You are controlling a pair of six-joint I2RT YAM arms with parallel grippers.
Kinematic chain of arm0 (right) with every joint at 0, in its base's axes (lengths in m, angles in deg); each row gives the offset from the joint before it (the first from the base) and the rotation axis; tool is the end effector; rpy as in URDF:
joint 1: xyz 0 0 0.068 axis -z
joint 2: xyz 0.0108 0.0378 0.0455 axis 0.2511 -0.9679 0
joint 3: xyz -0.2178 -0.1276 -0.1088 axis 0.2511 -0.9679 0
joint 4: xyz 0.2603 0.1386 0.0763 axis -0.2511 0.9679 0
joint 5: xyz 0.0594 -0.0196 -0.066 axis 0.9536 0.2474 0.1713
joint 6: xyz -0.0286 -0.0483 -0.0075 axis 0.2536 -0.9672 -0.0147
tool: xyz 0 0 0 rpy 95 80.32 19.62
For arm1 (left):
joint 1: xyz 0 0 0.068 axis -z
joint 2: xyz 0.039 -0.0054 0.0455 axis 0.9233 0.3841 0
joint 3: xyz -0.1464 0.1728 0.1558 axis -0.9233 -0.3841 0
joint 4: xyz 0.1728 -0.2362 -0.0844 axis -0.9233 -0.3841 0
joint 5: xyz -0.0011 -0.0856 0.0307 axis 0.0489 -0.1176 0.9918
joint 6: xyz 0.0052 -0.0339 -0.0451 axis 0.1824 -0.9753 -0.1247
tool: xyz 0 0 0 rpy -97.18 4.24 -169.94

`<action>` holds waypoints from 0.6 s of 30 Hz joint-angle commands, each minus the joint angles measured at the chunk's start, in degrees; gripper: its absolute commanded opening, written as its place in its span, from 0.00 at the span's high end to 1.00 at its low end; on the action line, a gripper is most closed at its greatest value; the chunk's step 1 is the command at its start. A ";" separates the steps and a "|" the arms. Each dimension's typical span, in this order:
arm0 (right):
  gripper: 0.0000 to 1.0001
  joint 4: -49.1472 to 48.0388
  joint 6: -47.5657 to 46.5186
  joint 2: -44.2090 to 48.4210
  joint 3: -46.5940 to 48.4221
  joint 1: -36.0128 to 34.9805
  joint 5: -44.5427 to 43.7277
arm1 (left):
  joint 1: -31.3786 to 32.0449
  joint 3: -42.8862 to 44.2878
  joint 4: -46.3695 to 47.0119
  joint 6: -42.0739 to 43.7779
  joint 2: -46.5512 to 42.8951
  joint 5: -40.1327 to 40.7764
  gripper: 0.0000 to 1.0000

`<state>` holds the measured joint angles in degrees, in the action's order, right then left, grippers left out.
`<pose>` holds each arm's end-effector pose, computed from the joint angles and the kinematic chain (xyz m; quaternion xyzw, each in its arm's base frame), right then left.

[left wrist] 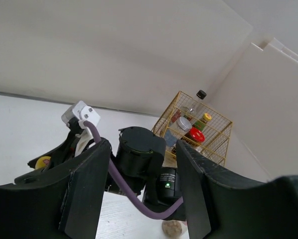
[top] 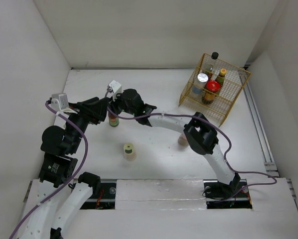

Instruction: Organize the condiment bottles

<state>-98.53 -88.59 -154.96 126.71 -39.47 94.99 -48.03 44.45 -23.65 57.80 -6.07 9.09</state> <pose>0.3460 0.4833 0.2269 -0.3693 0.6698 0.3325 0.5517 0.1333 -0.0490 0.4495 -0.0153 0.5768 -0.3308 0.7468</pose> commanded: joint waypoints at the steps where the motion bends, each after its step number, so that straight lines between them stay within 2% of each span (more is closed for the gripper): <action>1: 0.83 -9.26 3.38 8.46 -3.39 -0.12 -0.49 | -0.13 -0.06 2.61 0.57 -0.40 -1.41 0.49; 7: 0.84 -12.79 3.20 27.88 -12.97 1.36 -2.15 | -0.13 -0.06 3.23 0.57 -0.40 -1.41 0.49; 11: 0.84 -6.32 2.15 40.17 -18.95 6.97 -3.30 | -0.13 -0.06 3.23 0.57 -0.40 -1.93 0.49; 18: 0.86 0.38 1.09 53.20 -26.87 17.87 -6.80 | -0.13 -0.06 3.75 0.57 0.12 -3.70 0.49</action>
<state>-96.62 -86.56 -105.11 101.74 -24.92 91.41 -48.03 44.45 -23.26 57.80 -6.07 7.17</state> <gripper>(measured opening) 0.451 0.510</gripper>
